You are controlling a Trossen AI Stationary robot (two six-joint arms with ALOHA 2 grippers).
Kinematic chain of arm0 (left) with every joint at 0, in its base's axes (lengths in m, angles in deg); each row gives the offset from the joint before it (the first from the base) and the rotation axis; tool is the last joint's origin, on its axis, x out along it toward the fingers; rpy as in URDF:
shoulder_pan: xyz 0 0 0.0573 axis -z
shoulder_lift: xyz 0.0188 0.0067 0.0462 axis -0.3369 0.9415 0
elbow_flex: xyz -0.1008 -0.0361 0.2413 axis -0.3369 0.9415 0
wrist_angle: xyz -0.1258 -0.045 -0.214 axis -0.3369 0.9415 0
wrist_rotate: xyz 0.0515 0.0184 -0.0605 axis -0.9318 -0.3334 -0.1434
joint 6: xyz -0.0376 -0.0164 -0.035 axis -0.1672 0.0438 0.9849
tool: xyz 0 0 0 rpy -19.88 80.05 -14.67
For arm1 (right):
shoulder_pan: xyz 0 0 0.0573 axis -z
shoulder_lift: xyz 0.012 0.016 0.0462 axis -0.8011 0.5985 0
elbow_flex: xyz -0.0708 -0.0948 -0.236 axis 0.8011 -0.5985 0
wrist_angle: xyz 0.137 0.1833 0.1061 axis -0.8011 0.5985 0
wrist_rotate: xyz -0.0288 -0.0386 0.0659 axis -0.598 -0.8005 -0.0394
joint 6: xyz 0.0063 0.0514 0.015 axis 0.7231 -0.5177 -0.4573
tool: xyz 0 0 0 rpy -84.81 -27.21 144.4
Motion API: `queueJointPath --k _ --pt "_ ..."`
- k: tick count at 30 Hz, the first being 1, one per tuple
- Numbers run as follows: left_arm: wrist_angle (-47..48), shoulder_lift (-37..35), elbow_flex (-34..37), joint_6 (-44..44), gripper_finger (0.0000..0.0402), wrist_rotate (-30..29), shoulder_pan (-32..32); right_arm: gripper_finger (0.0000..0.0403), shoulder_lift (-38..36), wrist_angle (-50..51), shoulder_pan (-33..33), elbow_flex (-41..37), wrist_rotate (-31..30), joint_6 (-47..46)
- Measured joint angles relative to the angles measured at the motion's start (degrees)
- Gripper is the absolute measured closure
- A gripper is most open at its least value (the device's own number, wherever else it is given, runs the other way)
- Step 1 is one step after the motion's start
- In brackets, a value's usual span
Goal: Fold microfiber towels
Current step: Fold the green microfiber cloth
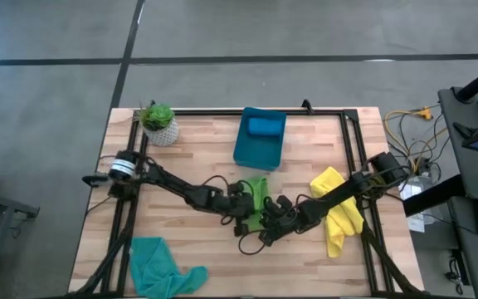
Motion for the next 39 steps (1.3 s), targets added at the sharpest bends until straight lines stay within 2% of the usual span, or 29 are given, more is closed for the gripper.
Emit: queueJointPath --k 4,6,12,15,20,25,27,29,31,33,35,39 --pt "4.0 1.1 -0.9 1.6 0.0402 -0.1 -0.7 0.0344 0.0 0.1 -0.3 -0.1 0.2 0.0" --pt "7.2 0.3 -0.8 2.0 0.0402 -2.2 -0.7 0.0344 0.0 0.2 -0.4 -0.1 0.4 -0.3" --pt "16.7 -4.4 -0.2 6.1 0.0402 -20.3 -0.7 0.0344 0.0 0.2 -0.5 -0.2 0.4 -0.4" --pt "16.9 -7.1 -0.4 6.1 0.0402 -25.4 -0.6 0.0344 0.0 0.1 -0.5 -0.3 0.5 -0.4" --pt "13.7 -8.9 -0.4 6.1 0.0402 -25.9 -0.7 0.0344 0.0 0.2 -0.5 -0.3 0.6 -0.4" --pt "8.2 -7.5 -0.4 5.7 0.0402 -19.1 -0.9 0.0344 0.0 0.3 -0.5 -0.4 0.7 -0.4" --pt "9.3 -6.7 -0.2 6.0 0.0402 -18.9 -0.8 0.0344 0.0 0.2 -0.5 -0.4 0.7 -0.5" --pt "10.4 -6.6 -0.3 6.8 0.0402 -22.6 -0.2 0.0344 0.0 0.5 -0.5 -0.4 0.8 -0.6" --pt "15.5 -7.3 -0.6 10.0 0.0402 -30.3 0.6 0.0344 0.0 0.3 -0.5 -0.4 0.8 -0.7" --pt "19.5 -7.8 -1.2 13.2 0.0402 -34.6 1.1 0.0344 0.0 0.2 -0.6 -0.4 0.8 -0.8" --pt "18.9 -8.2 -1.2 13.5 0.0402 -34.9 1.1 0.0344 0.0 0.2 -0.6 -0.4 0.8 -0.9" --pt "13.1 -8.3 -1.0 12.6 0.0402 -31.6 1.2 0.0344 0.0 0.2 -0.6 -0.4 0.8 -0.9"
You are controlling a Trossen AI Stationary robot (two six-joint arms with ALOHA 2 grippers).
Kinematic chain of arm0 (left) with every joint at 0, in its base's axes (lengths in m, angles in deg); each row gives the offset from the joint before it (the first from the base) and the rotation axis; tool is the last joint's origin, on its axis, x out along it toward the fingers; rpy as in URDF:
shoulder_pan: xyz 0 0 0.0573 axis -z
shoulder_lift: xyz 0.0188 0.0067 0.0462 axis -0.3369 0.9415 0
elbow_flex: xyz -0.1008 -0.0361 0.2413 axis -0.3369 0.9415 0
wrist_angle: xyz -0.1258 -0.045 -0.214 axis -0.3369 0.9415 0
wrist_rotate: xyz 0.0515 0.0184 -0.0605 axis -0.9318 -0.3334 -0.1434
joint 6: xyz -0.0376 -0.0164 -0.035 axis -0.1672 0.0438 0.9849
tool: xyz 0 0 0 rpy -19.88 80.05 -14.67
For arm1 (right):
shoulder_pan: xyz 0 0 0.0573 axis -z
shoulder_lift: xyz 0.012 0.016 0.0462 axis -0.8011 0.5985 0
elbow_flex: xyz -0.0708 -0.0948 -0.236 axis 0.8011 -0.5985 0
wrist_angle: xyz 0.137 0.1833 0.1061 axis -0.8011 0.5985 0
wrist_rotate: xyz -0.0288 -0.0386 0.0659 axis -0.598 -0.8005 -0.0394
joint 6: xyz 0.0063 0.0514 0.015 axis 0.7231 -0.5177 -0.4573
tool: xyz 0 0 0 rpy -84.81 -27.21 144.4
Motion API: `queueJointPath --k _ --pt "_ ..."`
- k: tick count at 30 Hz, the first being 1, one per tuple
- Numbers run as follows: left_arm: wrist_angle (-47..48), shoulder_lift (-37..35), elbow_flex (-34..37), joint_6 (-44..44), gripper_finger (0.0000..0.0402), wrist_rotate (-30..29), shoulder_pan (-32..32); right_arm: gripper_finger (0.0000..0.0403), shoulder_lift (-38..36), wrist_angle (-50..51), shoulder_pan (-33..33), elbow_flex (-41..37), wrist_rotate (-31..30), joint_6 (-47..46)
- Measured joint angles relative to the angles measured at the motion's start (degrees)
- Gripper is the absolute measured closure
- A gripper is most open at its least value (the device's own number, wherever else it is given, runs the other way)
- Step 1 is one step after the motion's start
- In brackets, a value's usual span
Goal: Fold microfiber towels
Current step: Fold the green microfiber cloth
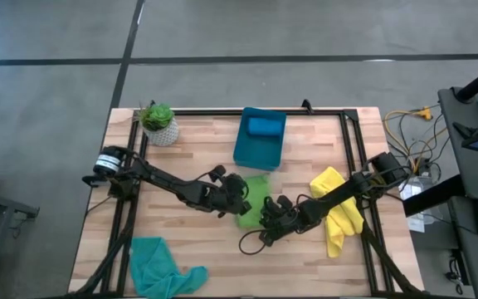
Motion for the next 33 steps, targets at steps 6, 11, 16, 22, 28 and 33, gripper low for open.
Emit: queueJointPath --k 6,11,16,22,28,33 --pt "-4.9 3.4 -0.3 -4.9 0.0402 10.6 -0.9 0.0344 0.0 -0.1 0.0 0.0 0.0 0.0" --pt "6.7 6.5 -0.1 -0.1 0.0402 12.2 -2.5 0.0344 0.0 -0.2 0.0 0.0 0.2 0.0" --pt "21.3 2.5 0.2 8.8 0.0402 1.1 -3.1 0.0344 0.0 -0.3 0.0 0.0 0.8 -0.1" --pt "22.9 -4.0 0.5 7.8 0.0402 -2.0 -2.9 0.0344 -2.7 0.3 -0.3 0.4 3.5 1.5" --pt "13.7 -6.8 2.7 -7.2 0.0402 13.9 -2.2 0.0344 -10.4 -0.7 -0.9 1.5 1.6 7.0" --pt "-10.1 -5.7 7.6 -15.3 0.0402 35.7 -1.9 0.0344 -15.6 2.2 -0.1 1.2 -3.5 7.7"
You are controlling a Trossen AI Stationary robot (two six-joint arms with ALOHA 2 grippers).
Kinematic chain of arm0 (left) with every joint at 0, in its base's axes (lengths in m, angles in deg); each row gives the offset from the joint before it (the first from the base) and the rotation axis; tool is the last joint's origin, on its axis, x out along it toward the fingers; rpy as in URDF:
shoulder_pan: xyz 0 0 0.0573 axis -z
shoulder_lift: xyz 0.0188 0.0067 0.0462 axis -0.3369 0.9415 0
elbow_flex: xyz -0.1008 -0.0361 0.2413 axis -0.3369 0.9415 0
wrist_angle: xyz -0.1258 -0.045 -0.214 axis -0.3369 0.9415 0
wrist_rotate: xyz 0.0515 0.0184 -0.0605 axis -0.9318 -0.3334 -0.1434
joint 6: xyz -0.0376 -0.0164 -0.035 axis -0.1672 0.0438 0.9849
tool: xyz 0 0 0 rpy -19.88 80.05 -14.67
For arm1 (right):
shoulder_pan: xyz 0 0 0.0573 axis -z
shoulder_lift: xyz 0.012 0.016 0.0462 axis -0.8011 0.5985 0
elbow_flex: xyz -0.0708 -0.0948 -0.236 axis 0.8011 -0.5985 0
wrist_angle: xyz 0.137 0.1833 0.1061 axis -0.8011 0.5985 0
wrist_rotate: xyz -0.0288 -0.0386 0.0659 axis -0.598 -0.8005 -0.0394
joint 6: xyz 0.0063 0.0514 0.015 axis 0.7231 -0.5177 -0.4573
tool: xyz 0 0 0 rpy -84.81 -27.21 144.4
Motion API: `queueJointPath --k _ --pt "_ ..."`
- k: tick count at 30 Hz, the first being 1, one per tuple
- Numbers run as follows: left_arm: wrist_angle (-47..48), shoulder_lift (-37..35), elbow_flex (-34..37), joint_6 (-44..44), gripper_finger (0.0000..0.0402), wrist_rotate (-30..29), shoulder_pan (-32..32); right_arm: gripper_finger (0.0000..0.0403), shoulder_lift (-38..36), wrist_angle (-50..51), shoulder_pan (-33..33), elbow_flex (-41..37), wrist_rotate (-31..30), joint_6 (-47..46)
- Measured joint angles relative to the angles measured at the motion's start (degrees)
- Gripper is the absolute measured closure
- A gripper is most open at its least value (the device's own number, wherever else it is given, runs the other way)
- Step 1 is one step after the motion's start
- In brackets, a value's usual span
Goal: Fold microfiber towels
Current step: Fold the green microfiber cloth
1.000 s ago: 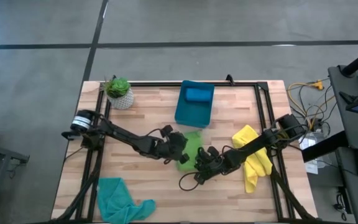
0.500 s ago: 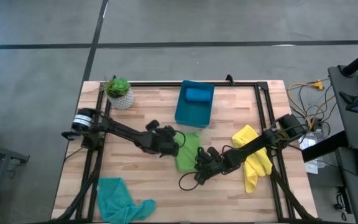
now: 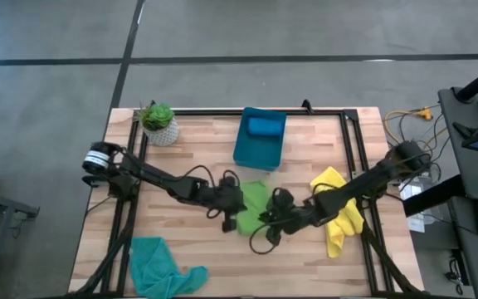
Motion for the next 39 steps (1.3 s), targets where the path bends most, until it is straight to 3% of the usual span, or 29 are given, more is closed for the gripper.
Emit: queueJointPath --k 8,14,18,24,28,31,34,39 --pt "-3.7 7.4 1.0 2.8 0.0402 15.1 0.3 0.0344 -3.0 5.4 4.3 -0.2 -1.2 -3.7" --pt "4.2 8.6 1.0 0.9 0.0402 22.9 0.4 0.0344 -4.0 7.2 5.0 -0.2 0.5 -2.3" --pt "6.9 5.0 1.9 -0.4 0.0402 22.4 0.5 0.0344 -4.8 8.2 4.9 -0.2 3.2 0.3" --pt "7.0 -2.3 2.0 -4.0 0.0402 20.8 1.7 0.0344 -5.0 7.4 4.6 -0.4 14.4 14.2" --pt "7.3 -3.3 2.7 -4.7 0.0402 20.7 4.2 0.0341 -3.1 5.4 3.4 -0.5 20.1 27.2" --pt "6.1 -2.4 3.0 -5.8 0.0397 20.5 5.7 0.0317 -0.4 4.5 3.4 -1.0 22.5 31.4" --pt "3.8 -1.7 3.1 -9.4 0.0370 20.0 7.2 0.0277 3.1 3.4 3.5 -1.1 23.6 33.7" --pt "0.8 -0.4 2.7 -11.1 0.0280 10.8 9.2 0.0210 7.4 2.9 2.3 -1.0 24.2 37.0"
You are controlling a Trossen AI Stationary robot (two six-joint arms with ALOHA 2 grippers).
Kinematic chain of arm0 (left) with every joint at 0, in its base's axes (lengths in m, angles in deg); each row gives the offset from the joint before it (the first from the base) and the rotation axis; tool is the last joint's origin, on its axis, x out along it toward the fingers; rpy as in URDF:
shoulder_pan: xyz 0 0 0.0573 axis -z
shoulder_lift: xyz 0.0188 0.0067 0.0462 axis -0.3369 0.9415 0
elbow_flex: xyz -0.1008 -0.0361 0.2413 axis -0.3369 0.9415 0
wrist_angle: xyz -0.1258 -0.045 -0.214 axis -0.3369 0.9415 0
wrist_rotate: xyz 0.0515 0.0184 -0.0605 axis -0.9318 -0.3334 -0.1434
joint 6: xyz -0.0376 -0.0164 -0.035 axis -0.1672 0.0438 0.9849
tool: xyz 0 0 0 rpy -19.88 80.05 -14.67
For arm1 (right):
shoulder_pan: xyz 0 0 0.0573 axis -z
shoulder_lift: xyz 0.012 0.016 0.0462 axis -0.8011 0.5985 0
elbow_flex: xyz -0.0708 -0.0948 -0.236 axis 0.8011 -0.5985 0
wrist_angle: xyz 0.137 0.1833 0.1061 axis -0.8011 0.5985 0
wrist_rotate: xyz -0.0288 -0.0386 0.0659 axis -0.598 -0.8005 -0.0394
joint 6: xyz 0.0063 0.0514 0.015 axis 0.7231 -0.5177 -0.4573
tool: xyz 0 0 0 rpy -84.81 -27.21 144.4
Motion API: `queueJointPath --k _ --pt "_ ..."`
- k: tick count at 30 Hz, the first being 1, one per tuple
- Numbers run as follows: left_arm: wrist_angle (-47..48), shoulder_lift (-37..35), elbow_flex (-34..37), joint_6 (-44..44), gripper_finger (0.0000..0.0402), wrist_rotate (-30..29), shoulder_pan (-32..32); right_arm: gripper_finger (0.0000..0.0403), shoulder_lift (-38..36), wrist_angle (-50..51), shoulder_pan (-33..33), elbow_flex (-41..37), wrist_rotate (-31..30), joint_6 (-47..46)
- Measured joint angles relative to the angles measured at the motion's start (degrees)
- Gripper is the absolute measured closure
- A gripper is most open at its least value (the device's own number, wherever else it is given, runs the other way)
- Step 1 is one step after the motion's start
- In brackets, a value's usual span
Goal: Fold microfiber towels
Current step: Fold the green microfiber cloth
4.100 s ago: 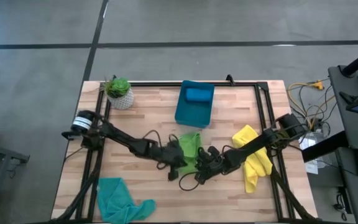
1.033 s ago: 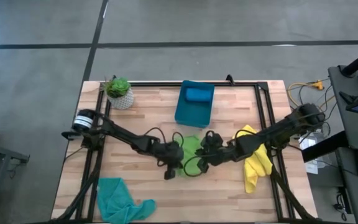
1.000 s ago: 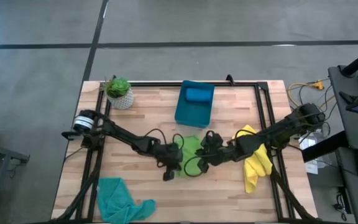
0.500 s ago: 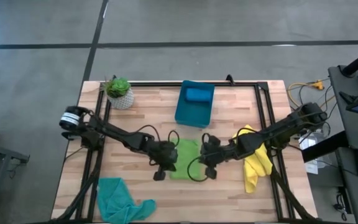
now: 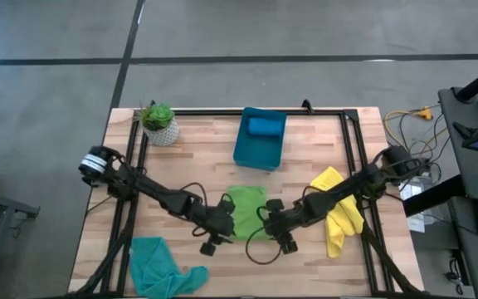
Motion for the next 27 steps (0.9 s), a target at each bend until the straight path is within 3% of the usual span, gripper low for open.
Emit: queueJointPath --k 5,9,14,21,27 --pt "-0.7 2.5 0.1 1.4 0.0195 -2.2 0.9 0.0184 2.7 -0.3 -1.4 0.0 -0.1 2.2" --pt "-0.2 5.9 0.1 3.7 0.0165 -2.2 1.2 0.0184 4.3 -0.4 -1.9 0.3 -1.6 2.5" --pt "-0.8 7.8 0.0 7.3 0.0162 -2.8 1.3 0.0184 3.5 0.1 -2.2 0.7 -4.4 2.4" --pt "0.0 7.8 0.0 7.9 0.0162 -10.5 1.3 0.0184 2.9 -1.5 -3.2 1.8 -4.7 4.1" --pt "1.6 7.9 0.0 8.0 0.0205 -14.1 1.4 0.0184 6.1 -2.4 -3.3 1.6 -7.8 4.3"
